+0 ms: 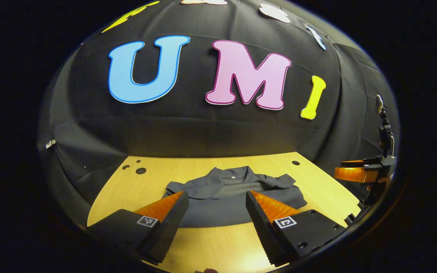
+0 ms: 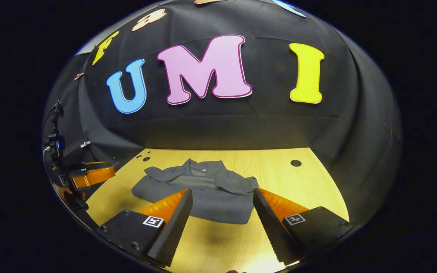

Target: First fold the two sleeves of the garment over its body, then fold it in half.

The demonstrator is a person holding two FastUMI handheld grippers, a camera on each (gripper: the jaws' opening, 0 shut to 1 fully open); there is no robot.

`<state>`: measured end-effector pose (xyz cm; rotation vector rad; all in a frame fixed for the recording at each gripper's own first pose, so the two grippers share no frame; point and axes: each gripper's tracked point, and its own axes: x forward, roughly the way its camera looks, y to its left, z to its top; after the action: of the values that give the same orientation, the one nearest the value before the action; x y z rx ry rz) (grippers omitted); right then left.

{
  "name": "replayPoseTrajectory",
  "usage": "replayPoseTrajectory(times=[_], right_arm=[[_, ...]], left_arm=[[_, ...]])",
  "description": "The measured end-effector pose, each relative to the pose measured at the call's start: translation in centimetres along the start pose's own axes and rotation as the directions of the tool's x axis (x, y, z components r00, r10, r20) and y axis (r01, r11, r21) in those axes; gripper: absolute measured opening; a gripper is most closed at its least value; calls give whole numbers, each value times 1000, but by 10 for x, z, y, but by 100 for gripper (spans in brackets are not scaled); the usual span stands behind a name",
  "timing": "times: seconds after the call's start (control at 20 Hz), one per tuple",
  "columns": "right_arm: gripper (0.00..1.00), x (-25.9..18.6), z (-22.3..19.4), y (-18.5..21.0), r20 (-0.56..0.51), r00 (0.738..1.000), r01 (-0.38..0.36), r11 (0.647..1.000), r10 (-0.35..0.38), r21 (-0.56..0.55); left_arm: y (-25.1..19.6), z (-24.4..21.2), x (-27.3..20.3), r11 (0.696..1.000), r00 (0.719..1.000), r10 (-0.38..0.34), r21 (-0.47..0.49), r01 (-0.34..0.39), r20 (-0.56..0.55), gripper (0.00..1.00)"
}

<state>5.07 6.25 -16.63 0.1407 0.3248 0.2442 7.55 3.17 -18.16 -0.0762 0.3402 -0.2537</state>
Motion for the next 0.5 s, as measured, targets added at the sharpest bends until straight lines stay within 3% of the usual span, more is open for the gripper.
replayPoseTrajectory(times=[0.3,0.5], right_arm=[[99,-32,-12,14,6,1000,-21,1000,22,-16],[98,-42,-27,15,-5,1000,-11,999,11,40]], left_arm=[[-6,-12,-35,1000,1000,5,-11,-5,-11,96],[-10,-25,-48,1000,1000,5,11,-4,-29,96]])
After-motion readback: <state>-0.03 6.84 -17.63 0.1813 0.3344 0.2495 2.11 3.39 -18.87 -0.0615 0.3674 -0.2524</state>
